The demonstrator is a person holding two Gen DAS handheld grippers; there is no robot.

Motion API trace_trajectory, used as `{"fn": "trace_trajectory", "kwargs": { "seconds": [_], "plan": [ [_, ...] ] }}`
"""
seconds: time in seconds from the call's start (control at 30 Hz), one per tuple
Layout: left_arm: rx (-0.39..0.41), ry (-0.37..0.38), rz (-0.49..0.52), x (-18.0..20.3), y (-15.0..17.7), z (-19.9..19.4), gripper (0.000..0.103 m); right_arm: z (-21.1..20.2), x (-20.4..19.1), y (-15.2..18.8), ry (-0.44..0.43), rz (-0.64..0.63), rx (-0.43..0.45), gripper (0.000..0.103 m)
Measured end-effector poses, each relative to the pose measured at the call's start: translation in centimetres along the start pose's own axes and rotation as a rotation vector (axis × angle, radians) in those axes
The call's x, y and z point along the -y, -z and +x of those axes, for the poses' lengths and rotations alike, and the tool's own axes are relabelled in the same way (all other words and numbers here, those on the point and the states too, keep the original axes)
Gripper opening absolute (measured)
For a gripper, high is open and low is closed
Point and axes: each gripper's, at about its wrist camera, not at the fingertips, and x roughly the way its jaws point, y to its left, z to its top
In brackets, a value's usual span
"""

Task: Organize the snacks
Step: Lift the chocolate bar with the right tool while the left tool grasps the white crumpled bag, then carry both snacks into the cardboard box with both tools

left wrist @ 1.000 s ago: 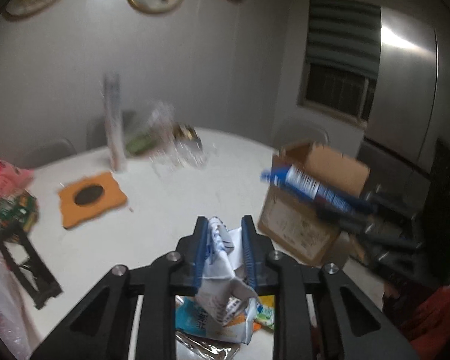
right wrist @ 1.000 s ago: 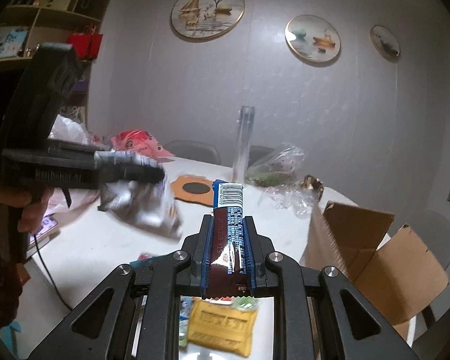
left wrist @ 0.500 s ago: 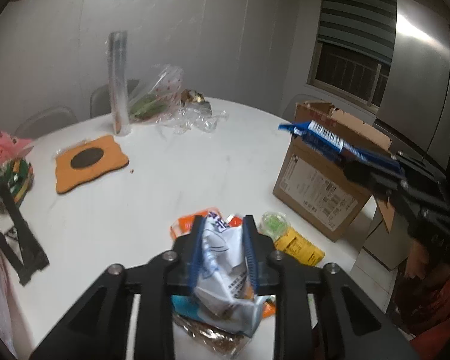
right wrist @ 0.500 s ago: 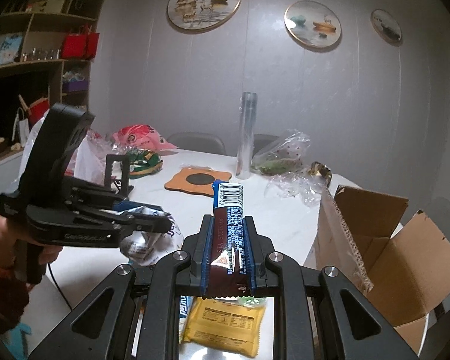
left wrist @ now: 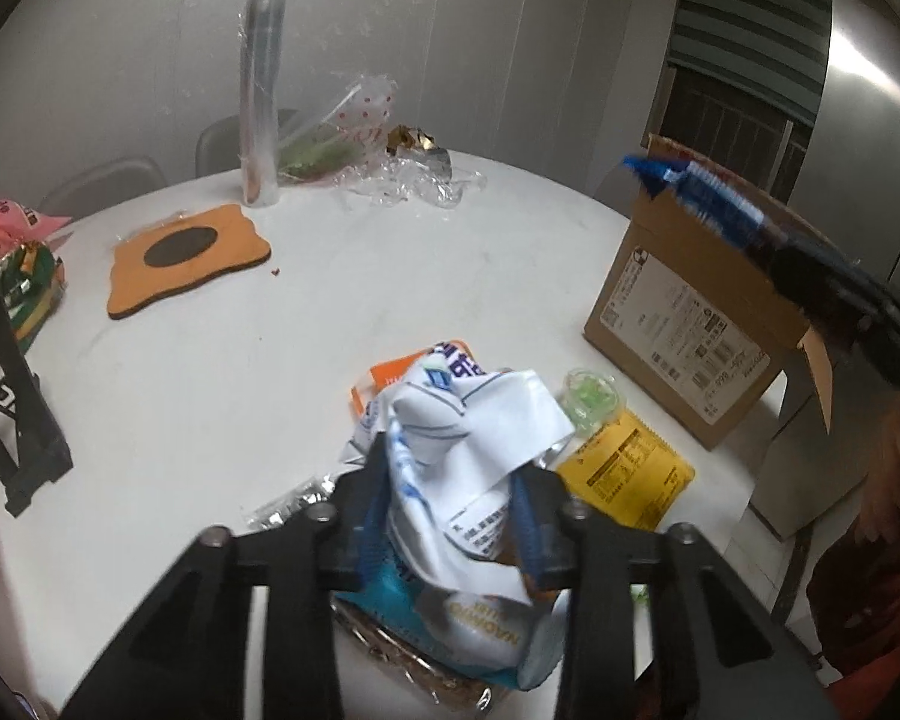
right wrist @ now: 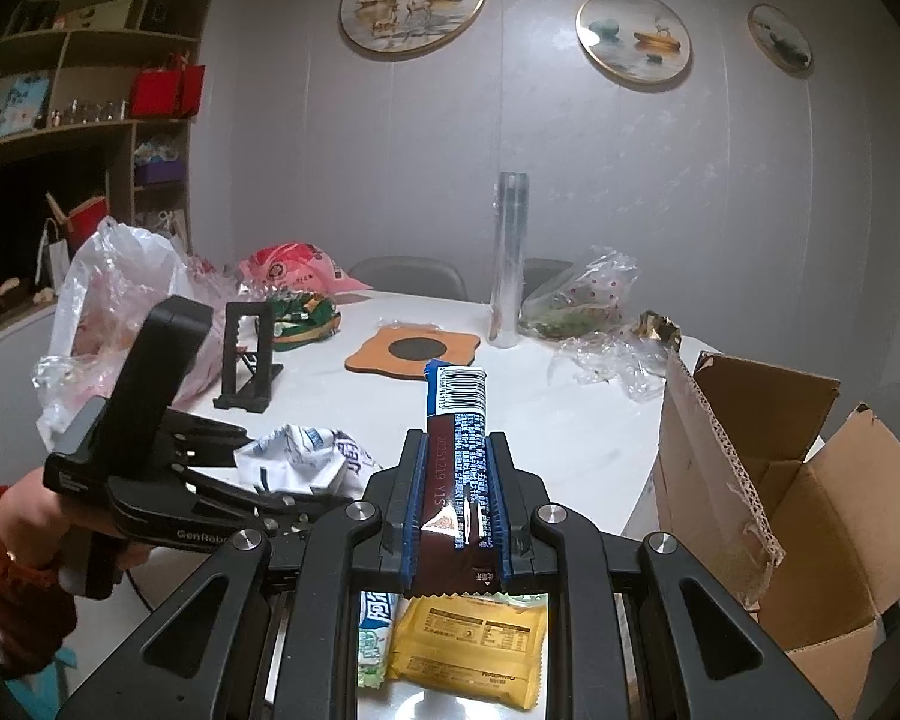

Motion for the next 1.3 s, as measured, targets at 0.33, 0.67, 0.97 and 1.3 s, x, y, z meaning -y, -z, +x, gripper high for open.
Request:
{"fn": "trace_trajectory", "kwargs": {
  "seconds": [0.33,0.67,0.97,1.3],
  "plan": [
    [0.046,-0.003,0.027,0.5,-1.3,-1.6,0.018,0.3,0.4,0.0,0.006,0.004,-0.001,0.014],
    [0.087,-0.014,0.048,1.0,-2.6,-2.7,0.014,-0.2,0.2,-1.0,0.011,-0.030,0.011,0.014],
    [0.140,-0.032,0.070,1.6,-3.5,-4.5,0.012,-0.6,0.5,-1.4,0.013,-0.025,0.015,0.014],
    [0.288,-0.031,0.149,5.0,-9.3,-9.7,0.012,-5.0,1.8,-5.1,0.067,-0.073,0.114,0.014]
  ]
}}
